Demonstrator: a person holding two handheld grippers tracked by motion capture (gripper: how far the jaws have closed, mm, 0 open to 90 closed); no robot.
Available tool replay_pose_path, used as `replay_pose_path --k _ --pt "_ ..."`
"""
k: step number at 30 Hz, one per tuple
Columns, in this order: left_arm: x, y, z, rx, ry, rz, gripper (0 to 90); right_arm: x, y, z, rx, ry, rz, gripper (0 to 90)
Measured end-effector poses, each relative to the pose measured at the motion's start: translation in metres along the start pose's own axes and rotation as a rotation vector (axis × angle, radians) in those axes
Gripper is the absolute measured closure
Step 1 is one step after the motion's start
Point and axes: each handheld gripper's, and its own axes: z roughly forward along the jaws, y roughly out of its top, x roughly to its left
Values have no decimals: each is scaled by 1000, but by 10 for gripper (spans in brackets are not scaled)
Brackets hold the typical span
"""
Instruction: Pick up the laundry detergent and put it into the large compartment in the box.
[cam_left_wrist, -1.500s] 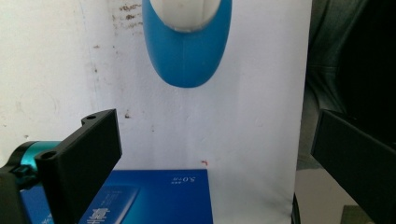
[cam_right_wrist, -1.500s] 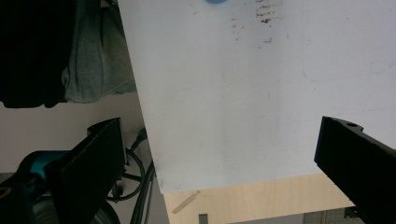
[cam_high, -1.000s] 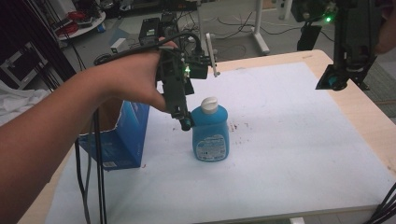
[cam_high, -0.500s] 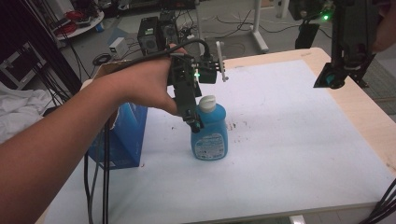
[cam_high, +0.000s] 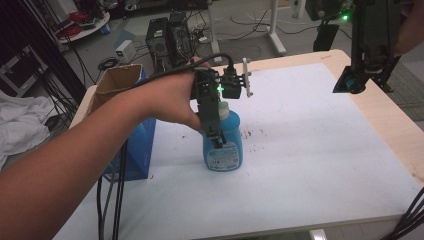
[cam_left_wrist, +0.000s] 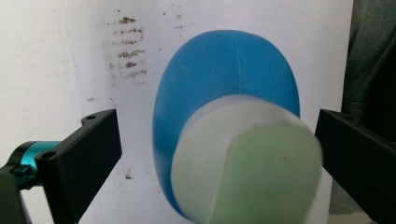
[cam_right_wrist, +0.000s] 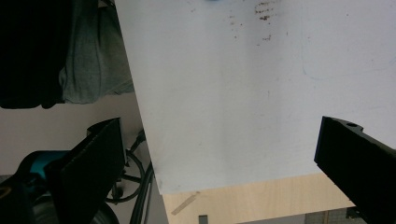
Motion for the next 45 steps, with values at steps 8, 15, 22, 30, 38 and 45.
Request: replay_pose_path --k 8,15,22,30,38,45 --pt "1 2 9 18 6 -2 18 0 0 0 -1 -2 0 12" --pt "1 3 9 8 7 0 34 -1 -1 2 -3 0 5 12" --pt "0 4 10 13 6 6 88 -2 -2 2 -5 -1 7 12" --pt "-1 4 9 13 6 6 120 -3 -4 4 -3 0 12 12" --pt "-1 4 8 9 8 9 158 -4 -3 4 -3 1 15 12" --pt "-1 4 8 8 1 15 211 -4 -2 5 -1 1 14 12"
